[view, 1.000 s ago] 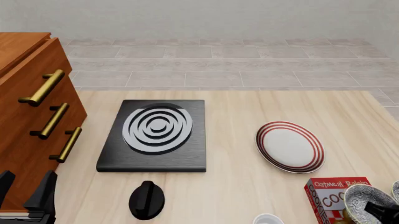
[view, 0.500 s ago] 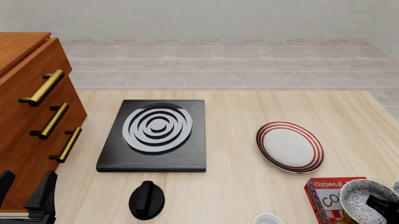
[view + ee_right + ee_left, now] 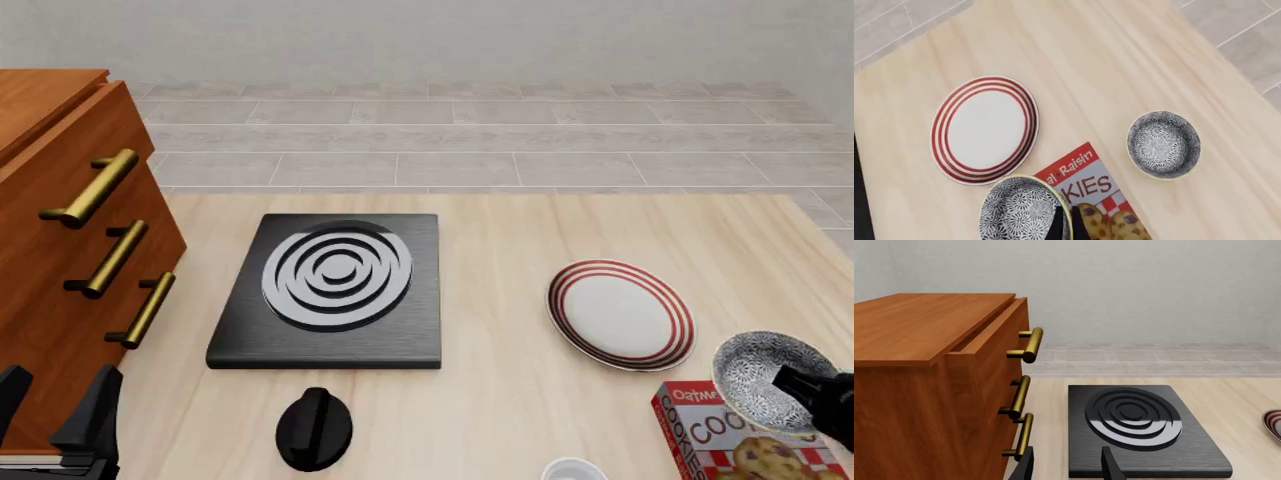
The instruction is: Pick the akita bowl on the cookies box and place it on the plate.
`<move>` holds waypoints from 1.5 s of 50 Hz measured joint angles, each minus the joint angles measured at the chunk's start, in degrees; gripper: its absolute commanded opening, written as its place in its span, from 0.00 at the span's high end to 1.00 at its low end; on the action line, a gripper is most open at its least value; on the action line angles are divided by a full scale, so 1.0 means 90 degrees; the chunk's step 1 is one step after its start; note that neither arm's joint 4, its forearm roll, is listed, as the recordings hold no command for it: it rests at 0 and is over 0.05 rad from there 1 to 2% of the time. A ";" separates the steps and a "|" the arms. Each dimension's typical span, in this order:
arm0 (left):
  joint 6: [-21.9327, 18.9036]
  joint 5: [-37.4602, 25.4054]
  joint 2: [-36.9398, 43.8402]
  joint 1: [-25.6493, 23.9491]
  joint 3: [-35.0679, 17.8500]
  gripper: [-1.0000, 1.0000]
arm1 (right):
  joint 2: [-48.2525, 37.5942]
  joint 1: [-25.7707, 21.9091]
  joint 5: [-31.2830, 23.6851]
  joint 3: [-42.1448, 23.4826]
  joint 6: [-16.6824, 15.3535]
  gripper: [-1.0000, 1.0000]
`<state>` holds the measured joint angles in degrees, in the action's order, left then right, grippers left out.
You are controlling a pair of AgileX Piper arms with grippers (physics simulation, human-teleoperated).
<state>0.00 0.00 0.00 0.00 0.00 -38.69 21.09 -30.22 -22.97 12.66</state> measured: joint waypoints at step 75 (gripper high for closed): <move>0.0000 0.0000 0.0000 0.0000 0.0000 0.00 | -0.3928 -0.2022 0.2876 -0.1599 0.2250 1.00</move>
<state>0.00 0.00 0.00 0.00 0.00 -74.04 2.89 -4.33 -37.37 32.91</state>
